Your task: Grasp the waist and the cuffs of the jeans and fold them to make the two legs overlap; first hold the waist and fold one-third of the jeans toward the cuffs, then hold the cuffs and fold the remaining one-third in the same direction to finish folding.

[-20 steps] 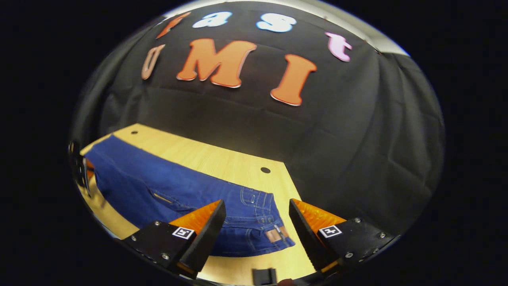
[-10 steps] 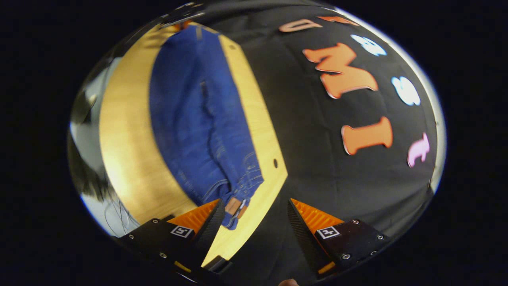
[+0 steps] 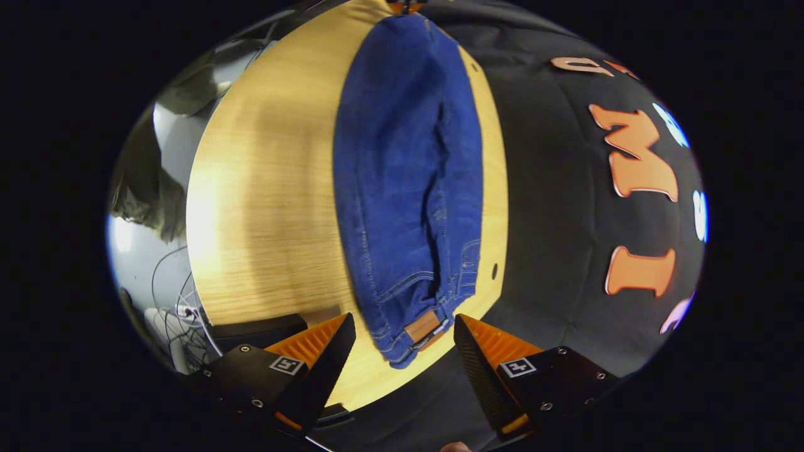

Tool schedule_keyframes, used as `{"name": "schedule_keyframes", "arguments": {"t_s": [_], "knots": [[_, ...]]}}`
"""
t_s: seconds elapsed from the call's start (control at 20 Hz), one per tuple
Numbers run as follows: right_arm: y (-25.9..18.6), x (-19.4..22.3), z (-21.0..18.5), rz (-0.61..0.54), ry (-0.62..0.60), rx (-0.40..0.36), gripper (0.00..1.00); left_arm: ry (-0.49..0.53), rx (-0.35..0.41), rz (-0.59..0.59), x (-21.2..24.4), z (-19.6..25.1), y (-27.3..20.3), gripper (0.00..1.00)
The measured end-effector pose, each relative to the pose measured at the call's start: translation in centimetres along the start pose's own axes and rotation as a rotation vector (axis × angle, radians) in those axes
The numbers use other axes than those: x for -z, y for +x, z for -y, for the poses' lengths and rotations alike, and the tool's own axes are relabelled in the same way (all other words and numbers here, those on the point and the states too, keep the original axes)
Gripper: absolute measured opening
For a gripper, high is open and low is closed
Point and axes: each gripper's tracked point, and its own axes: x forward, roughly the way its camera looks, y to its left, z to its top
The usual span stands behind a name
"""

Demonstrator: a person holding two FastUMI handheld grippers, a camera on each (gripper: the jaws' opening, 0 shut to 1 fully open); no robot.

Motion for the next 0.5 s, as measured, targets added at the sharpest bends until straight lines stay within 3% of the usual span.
{"name": "schedule_keyframes", "arguments": {"t_s": [0.25, 0.5], "knots": [[1.7, -0.7, -0.1, -0.008, -0.026, -0.024, 0.96, -0.002, 0.014, -0.005, 0.1, 0.2, 0.0, 0.08], [3.3, -2.7, 0.7, 0.025, -0.054, 0.000, 0.98, -0.009, 0.023, -0.005, 0.1, 0.1, 0.2, 0.08]]}}
